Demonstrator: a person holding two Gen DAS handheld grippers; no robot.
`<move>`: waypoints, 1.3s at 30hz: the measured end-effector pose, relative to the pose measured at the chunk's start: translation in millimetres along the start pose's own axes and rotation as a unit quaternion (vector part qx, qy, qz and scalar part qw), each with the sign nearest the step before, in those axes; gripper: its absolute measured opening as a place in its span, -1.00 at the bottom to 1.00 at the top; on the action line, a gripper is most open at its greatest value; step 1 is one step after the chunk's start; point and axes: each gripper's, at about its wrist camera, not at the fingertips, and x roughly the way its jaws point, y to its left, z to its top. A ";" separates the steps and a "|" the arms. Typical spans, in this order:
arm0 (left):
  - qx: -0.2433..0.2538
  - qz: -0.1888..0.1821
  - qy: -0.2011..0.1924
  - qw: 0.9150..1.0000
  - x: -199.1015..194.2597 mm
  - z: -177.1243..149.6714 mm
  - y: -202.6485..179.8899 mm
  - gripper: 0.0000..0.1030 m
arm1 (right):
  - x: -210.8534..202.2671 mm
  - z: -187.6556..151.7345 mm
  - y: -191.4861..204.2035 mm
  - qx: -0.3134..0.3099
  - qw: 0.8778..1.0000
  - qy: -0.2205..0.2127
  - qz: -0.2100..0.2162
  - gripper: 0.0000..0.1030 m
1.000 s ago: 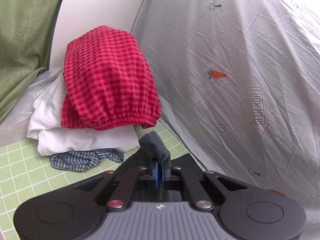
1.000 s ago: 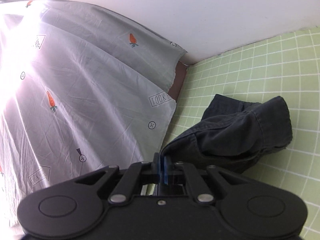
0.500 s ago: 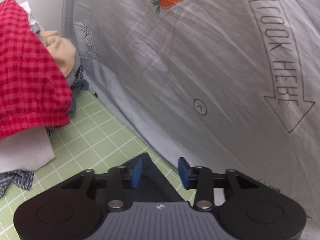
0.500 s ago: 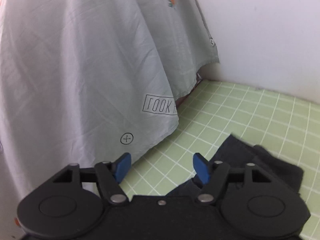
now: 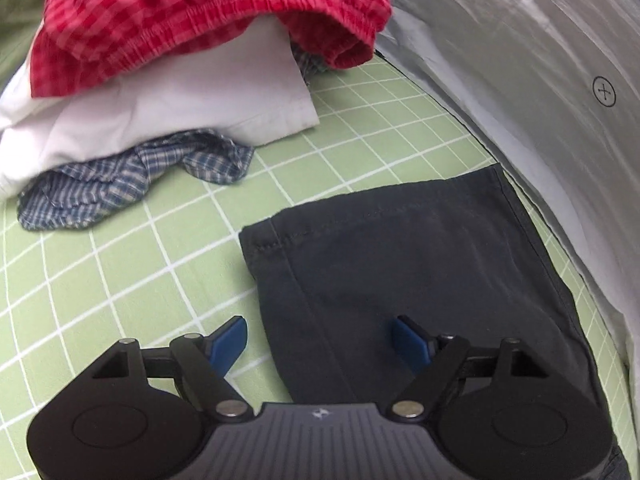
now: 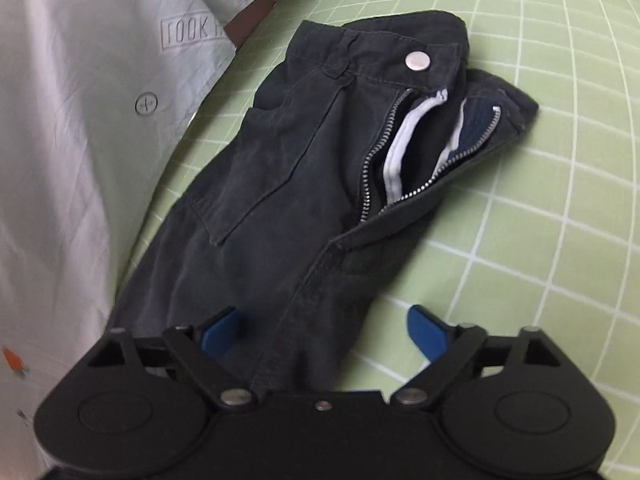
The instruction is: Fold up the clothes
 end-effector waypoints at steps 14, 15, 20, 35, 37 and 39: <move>-0.033 -0.038 0.008 0.999 -20.7 -15.0 23.1 -0.69 | -5.6 7.4 -5.3 -0.063 0.997 0.040 0.013 -0.63; -0.031 -0.038 0.009 0.999 -25.9 -20.1 30.5 -0.69 | -7.7 7.7 -9.4 -0.065 0.997 0.041 0.015 -0.63; -0.047 -0.032 0.023 0.998 -64.5 -64.9 94.7 -0.69 | -21.7 6.4 -25.8 -0.114 0.992 0.042 0.018 -0.63; -0.031 -0.068 0.021 0.997 -141.6 -130.5 210.8 -0.48 | -84.4 -54.8 -25.2 -0.307 0.951 0.029 0.001 -0.02; -0.029 -0.069 0.022 0.997 -139.6 -125.6 214.5 -0.44 | -93.9 -68.8 -26.5 -0.325 0.945 0.039 0.004 0.35; -0.026 -0.070 0.022 0.997 -137.6 -120.7 218.2 -0.37 | -98.2 -89.6 -25.3 -0.356 0.934 0.043 0.003 0.52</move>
